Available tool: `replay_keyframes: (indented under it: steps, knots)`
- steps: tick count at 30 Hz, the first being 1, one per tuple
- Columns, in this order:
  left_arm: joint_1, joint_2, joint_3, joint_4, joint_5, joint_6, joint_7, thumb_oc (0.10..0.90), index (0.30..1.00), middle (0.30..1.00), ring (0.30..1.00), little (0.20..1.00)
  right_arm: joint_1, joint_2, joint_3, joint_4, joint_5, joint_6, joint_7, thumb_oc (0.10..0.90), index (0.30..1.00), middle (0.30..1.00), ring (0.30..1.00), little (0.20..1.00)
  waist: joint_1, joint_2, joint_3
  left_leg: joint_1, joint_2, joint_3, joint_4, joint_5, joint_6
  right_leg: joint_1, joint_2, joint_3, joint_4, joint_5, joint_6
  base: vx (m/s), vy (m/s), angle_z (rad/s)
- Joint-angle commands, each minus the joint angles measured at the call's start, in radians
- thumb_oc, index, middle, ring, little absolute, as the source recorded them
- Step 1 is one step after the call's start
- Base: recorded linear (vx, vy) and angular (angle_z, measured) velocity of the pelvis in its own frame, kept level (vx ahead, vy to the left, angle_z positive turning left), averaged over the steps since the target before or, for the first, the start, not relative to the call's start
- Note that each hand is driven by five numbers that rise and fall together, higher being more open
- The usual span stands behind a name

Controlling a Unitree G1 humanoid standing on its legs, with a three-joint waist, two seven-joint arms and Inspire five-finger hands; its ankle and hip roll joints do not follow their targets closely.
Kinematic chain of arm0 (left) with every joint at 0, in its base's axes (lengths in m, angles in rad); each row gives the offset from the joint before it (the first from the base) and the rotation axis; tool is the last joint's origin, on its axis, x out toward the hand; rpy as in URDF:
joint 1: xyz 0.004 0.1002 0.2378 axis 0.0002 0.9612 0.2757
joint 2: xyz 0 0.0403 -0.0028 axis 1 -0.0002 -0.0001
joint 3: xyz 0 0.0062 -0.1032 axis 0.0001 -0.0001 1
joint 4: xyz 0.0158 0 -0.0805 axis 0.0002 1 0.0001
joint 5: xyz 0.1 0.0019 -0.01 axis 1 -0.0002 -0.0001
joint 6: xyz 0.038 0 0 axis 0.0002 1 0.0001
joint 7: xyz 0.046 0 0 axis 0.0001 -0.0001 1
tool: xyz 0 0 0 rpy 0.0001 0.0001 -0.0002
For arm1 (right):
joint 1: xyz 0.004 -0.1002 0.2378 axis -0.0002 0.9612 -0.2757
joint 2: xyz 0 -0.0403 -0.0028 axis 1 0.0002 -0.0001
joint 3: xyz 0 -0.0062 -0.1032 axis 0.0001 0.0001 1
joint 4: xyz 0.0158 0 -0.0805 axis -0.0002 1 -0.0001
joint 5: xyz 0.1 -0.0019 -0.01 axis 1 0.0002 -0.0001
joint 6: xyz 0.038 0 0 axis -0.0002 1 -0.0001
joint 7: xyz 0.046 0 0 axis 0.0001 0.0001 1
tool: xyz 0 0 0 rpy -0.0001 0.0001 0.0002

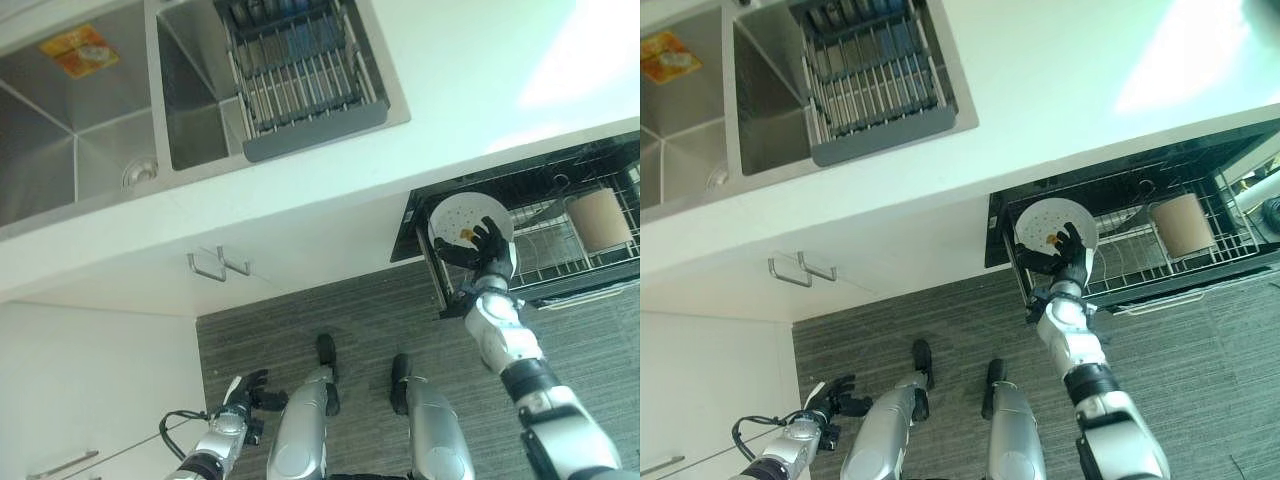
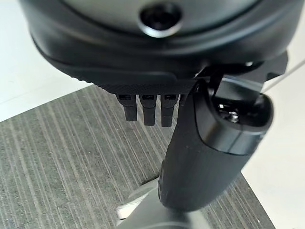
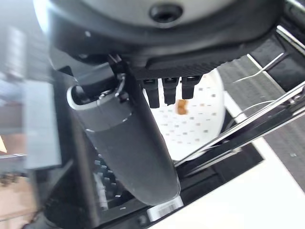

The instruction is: Place the dishes in the dishwasher.

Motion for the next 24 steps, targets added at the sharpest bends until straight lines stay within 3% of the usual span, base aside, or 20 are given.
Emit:
replay_keyframes:
  steps: [1, 4, 7, 9, 12, 17, 24]
  knots:
    - [0.070, -0.022, -0.007, 0.006, -0.009, -0.026, 0.000, 0.800, 0.900, 0.900, 0.900, 0.900, -0.027, -0.088, -0.048, -0.088, -0.200, -0.144, -0.158, 0.800, 0.900, 0.900, 0.900, 0.900, -0.016, -0.010, -0.062, 0.035, -0.019, 0.027, 0.189, -0.340, 0.013, 0.050, 0.017, 0.001, -0.116, -0.051, 0.020, 0.07, -0.038, -0.10]
    - [0.120, -0.036, 0.027, 0.007, 0.036, -0.026, -0.014, 0.800, 0.900, 0.900, 0.900, 0.900, 0.071, -0.105, -0.078, -0.252, -0.314, -0.178, -0.199, 0.800, 0.900, 0.900, 0.900, 0.900, -0.033, -0.018, -0.113, 0.081, -0.018, 0.036, 0.189, -0.351, 0.012, 0.101, 0.017, 0.006, -0.116, -0.072, 0.017, 0.09, -0.058, -0.15]
    - [0.154, -0.044, 0.051, 0.002, 0.057, -0.026, -0.024, 0.800, 0.900, 0.900, 0.900, 0.900, 0.135, -0.113, -0.095, -0.347, -0.309, -0.243, -0.161, 0.800, 0.900, 0.900, 0.900, 0.900, -0.043, -0.028, -0.142, 0.106, -0.011, 0.040, 0.189, -0.354, 0.009, 0.128, 0.022, 0.010, -0.116, -0.086, 0.012, 0.08, -0.077, -0.08]
    - [0.189, -0.045, 0.090, -0.005, 0.087, -0.019, -0.037, 0.800, 0.900, 0.900, 0.900, 0.900, 0.217, -0.157, -0.181, -0.513, -0.325, -0.309, -0.137, 0.800, 0.900, 0.900, 0.900, 0.900, -0.062, -0.046, -0.172, 0.131, 0.005, 0.044, 0.189, -0.356, 0.004, 0.155, 0.033, 0.017, -0.116, -0.101, 0.007, 0.11, -0.164, -0.09]
    - [0.218, -0.046, 0.143, 0.017, 0.099, -0.047, -0.051, 0.800, 0.900, 0.900, 0.900, 0.900, 0.329, -0.221, -0.361, -0.623, -0.343, -0.384, -0.200, 0.800, 0.900, 0.900, 0.900, 0.900, -0.095, -0.064, -0.195, 0.161, 0.021, 0.053, 0.189, -0.361, 0.000, 0.181, 0.046, 0.019, -0.116, -0.115, 0.000, 0.10, -0.154, -0.16]
    - [0.233, -0.020, 0.219, 0.050, 0.094, -0.030, -0.065, 0.800, 0.900, 0.900, 0.900, 0.900, 0.474, -0.249, -0.601, -0.576, -0.325, -0.379, -0.304, 0.800, 0.900, 0.900, 0.900, 0.900, -0.135, -0.086, -0.188, 0.210, 0.017, 0.075, 0.189, -0.364, 0.021, 0.217, 0.051, 0.030, -0.116, -0.109, -0.019, 0.07, -0.092, -0.09]
    - [0.210, -0.018, 0.245, 0.138, 0.065, -0.036, -0.104, 0.800, 0.900, 0.900, 0.900, 0.900, 0.613, -0.220, -0.777, -0.359, -0.387, -0.373, -0.407, 0.800, 0.900, 0.900, 0.900, 0.900, -0.192, -0.086, -0.194, 0.230, 0.024, 0.095, 0.189, -0.367, 0.010, 0.232, 0.053, 0.053, -0.107, -0.134, -0.018, 0.09, 0.007, -0.16]
